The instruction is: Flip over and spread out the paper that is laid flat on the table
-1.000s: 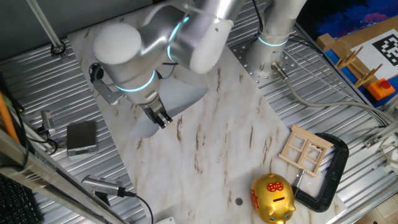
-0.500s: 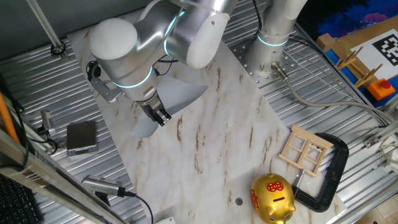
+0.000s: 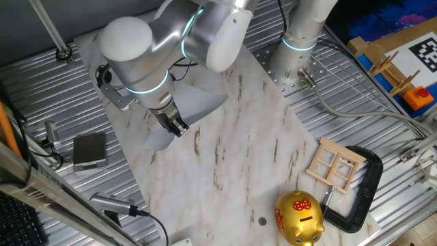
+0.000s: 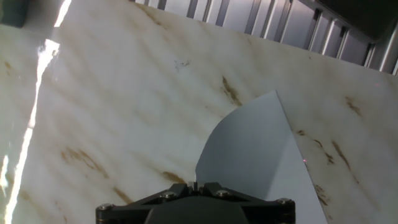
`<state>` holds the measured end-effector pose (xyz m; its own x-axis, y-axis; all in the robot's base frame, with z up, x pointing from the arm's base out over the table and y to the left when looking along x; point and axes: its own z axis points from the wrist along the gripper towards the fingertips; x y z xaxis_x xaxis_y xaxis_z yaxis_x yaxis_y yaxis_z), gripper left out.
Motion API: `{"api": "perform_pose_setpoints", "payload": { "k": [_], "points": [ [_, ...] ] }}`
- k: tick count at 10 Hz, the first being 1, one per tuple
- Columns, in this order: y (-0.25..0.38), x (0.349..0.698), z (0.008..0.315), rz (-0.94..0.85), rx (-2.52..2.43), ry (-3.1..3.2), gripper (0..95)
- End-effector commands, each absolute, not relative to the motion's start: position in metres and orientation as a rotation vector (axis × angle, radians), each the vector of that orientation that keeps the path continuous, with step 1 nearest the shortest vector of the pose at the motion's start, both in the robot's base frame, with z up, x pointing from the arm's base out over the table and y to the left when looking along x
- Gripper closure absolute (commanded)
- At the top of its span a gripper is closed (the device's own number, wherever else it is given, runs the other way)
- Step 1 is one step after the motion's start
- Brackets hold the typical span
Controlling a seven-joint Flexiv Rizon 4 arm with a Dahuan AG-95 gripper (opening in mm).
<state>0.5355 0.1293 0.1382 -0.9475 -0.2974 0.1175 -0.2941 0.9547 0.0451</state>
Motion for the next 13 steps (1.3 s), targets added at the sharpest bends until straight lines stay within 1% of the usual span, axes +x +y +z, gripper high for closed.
{"api": "perform_pose_setpoints", "payload": {
  "k": [1, 5, 8, 13],
  "points": [
    [0.1301, 0.5365, 0.1376, -0.041, 0.447, -2.98, 95.0],
    [0.1301, 0.5365, 0.1376, -0.089, 0.44, -2.996, 95.0],
    [0.1301, 0.5365, 0.1376, -0.192, 0.41, -3.02, 95.0],
    [0.1301, 0.5365, 0.1376, -0.195, 0.36, -3.032, 95.0]
  ]
}}
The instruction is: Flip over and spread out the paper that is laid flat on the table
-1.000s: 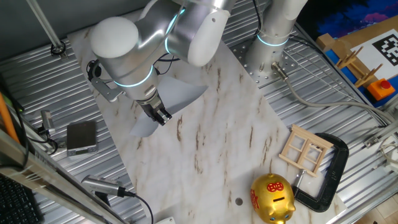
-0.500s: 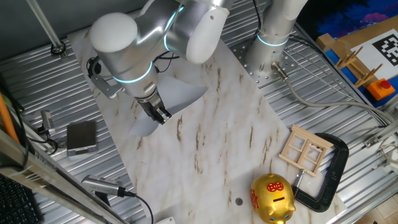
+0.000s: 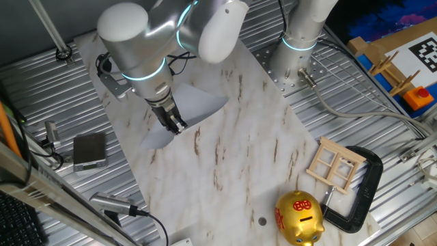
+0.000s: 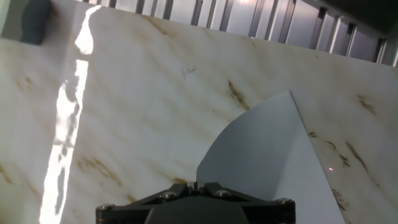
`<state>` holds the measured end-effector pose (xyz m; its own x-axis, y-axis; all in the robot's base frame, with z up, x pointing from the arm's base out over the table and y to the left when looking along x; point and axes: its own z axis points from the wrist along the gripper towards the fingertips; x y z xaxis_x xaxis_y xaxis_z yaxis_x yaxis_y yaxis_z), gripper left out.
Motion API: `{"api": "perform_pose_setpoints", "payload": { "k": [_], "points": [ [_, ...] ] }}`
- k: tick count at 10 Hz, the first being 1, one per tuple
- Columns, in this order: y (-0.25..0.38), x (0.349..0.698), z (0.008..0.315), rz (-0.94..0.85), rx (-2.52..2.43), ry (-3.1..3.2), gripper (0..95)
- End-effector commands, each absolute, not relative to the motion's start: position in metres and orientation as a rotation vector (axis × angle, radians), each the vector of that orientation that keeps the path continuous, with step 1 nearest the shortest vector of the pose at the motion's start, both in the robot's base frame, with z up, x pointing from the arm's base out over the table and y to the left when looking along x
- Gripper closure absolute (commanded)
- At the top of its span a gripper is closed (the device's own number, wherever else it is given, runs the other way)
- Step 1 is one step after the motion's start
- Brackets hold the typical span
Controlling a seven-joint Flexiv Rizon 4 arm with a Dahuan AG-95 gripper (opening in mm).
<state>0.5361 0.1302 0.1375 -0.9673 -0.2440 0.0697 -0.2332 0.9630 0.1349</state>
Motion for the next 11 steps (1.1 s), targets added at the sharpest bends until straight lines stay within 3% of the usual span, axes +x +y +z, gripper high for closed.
{"api": "perform_pose_setpoints", "payload": {
  "k": [1, 4, 7, 11],
  "points": [
    [0.13, 0.536, 0.138, -0.192, 0.346, -3.036, 95.0],
    [0.131, 0.536, 0.146, -0.186, 0.286, -3.039, 95.0],
    [0.141, 0.526, 0.194, -0.168, 0.24, -3.039, 95.0],
    [0.135, 0.51, 0.233, -0.187, 0.273, -3.018, 95.0]
  ]
}}
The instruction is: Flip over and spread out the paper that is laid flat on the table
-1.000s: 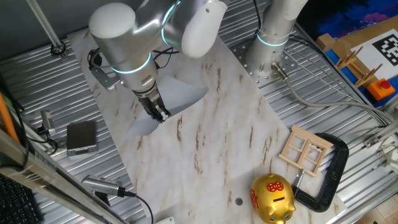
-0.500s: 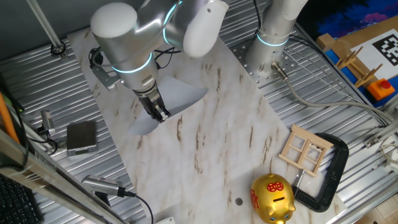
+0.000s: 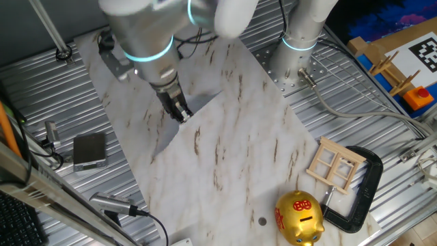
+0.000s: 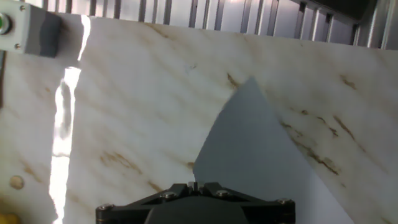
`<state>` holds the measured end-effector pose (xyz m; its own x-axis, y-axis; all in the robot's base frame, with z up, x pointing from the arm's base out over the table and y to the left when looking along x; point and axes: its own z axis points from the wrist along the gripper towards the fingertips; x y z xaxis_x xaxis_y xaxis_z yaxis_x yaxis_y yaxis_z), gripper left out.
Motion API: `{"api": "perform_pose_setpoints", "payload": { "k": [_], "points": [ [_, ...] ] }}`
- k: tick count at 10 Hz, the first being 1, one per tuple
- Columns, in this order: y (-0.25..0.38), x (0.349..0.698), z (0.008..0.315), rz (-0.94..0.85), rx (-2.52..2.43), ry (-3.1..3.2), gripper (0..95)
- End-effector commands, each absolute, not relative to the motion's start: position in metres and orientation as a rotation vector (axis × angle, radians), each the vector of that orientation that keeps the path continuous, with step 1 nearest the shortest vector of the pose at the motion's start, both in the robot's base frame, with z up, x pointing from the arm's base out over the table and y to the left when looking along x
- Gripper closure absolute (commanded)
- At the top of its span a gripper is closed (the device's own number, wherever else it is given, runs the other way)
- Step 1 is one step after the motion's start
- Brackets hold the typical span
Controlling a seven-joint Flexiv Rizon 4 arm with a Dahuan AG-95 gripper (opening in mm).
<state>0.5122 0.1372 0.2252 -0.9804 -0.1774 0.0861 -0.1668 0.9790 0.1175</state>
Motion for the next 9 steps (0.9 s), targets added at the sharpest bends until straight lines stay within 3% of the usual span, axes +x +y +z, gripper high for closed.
{"api": "perform_pose_setpoints", "payload": {
  "k": [1, 5, 9],
  "points": [
    [0.133, 0.508, 0.24, -0.19, 0.286, -3.013, 95.0],
    [0.111, 0.507, 0.284, -0.208, 0.323, -2.983, 95.0],
    [0.105, 0.509, 0.301, -0.209, 0.332, -2.972, 95.0]
  ]
}}
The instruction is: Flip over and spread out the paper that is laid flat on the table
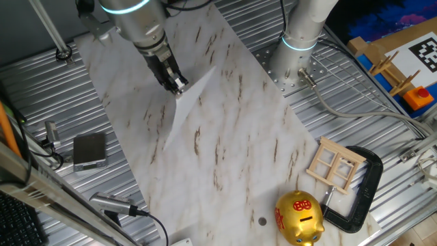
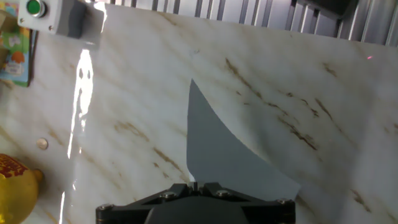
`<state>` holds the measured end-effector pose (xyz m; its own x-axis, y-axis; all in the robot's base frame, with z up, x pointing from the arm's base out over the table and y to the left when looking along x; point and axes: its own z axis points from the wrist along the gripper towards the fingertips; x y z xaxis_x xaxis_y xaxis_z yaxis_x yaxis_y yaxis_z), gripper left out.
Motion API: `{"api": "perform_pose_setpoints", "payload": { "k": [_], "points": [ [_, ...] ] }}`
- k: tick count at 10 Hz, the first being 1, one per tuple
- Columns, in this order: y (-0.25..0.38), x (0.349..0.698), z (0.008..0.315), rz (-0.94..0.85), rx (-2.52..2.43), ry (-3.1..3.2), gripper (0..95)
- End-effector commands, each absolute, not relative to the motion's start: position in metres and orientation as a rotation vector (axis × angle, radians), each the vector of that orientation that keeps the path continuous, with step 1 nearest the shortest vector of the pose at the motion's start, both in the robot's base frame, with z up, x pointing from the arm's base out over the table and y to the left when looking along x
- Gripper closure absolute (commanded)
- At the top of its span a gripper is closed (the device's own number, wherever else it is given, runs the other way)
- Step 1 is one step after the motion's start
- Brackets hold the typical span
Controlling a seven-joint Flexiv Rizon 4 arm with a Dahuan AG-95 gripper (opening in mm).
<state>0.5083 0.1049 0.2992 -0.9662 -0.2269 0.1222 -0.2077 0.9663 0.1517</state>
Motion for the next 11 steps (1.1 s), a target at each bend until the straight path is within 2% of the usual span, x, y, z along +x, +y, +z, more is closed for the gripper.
{"api": "perform_pose_setpoints", "payload": {
  "k": [1, 11],
  "points": [
    [0.1051, 0.5107, 0.3039, -0.21, 0.337, -2.971, 95.0],
    [0.1032, 0.5087, 0.3091, -0.189, 0.378, -2.983, 95.0]
  ]
}}
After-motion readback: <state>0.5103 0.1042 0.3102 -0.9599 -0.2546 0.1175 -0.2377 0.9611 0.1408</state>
